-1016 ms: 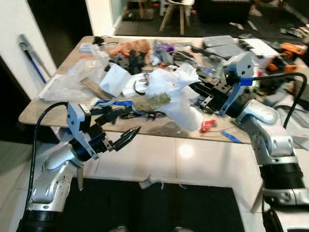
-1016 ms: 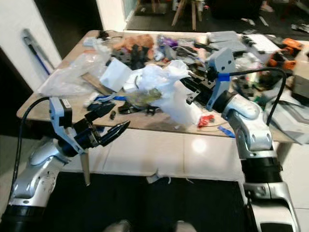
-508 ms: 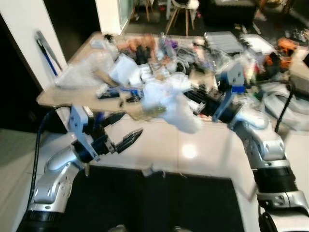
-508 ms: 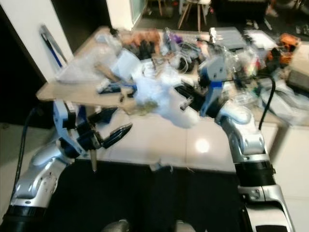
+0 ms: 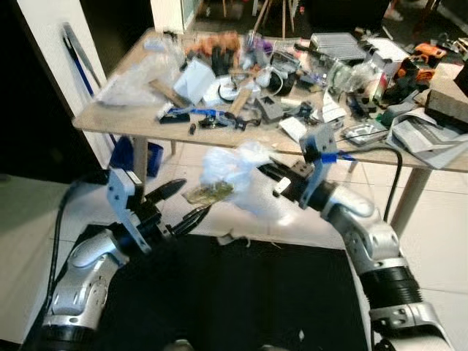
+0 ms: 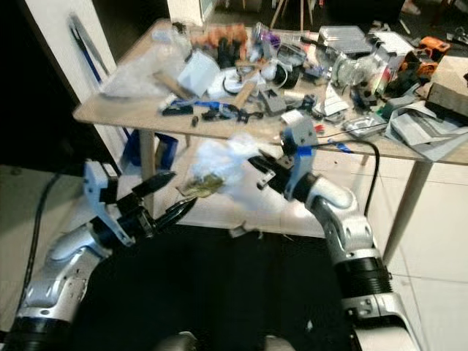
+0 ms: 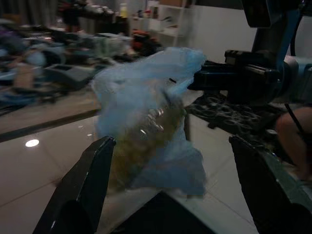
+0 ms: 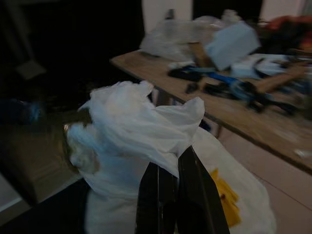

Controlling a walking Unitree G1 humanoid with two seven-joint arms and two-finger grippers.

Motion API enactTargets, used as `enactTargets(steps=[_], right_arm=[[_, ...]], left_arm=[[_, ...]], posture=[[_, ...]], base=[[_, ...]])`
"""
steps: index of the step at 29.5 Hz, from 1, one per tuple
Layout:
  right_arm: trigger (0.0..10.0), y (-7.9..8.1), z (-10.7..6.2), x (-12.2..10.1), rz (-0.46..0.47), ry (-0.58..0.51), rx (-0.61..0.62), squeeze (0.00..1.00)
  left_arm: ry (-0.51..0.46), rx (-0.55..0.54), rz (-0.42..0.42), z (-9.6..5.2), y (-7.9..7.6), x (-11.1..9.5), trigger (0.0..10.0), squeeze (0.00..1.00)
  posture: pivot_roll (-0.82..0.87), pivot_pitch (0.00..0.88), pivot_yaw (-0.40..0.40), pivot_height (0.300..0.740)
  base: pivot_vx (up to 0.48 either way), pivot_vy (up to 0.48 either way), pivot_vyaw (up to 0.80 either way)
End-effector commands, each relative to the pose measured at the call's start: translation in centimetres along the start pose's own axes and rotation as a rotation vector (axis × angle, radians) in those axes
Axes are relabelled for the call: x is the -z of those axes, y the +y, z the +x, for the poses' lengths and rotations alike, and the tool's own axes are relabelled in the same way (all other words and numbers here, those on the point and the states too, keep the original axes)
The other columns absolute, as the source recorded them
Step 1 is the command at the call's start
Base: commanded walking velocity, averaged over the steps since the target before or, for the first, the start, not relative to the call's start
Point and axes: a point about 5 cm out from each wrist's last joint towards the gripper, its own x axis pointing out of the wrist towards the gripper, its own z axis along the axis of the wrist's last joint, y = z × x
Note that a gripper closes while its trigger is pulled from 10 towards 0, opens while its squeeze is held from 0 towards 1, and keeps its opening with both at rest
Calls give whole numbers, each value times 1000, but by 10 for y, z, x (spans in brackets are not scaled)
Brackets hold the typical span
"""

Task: Picking trash to rubbish bin

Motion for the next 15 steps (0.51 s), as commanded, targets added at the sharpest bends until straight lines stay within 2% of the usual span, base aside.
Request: enactTargets(steps=[1, 2, 7, 9, 12, 15], right_arm=[[10000, 2, 1, 5, 12, -2, 5, 0], [10000, 2, 2, 6, 19, -13, 8, 0], [10000, 1, 2, 12, 39, -15, 24, 0], [10000, 5, 4, 16, 70, -25, 17, 0], [10000, 5, 5, 16, 76, -28, 16, 0], [10000, 5, 6, 17, 84, -31, 17, 0]], left_arm=[[18, -13, -6, -1, 1, 6, 10000, 0], [14, -26, -6, 1, 2, 7, 10000, 0], [-10, -76, 1, 12, 5, 9, 10000, 0], [-27, -85, -7, 25, 0, 13, 10000, 0], [-32, -79, -12, 29, -3, 14, 10000, 0], [-67, -79, -47, 40, -7, 15, 10000, 0]], posture=[[-2, 0, -32, 740], [-3, 0, -31, 740], [-1, 0, -31, 740], [-2, 0, -30, 740], [-2, 0, -30, 740], [-4, 0, -25, 740]], base=[[-292, 0, 0], [0, 0, 0], [0, 0, 658], [0, 0, 712], [0, 0, 717], [0, 0, 719]])
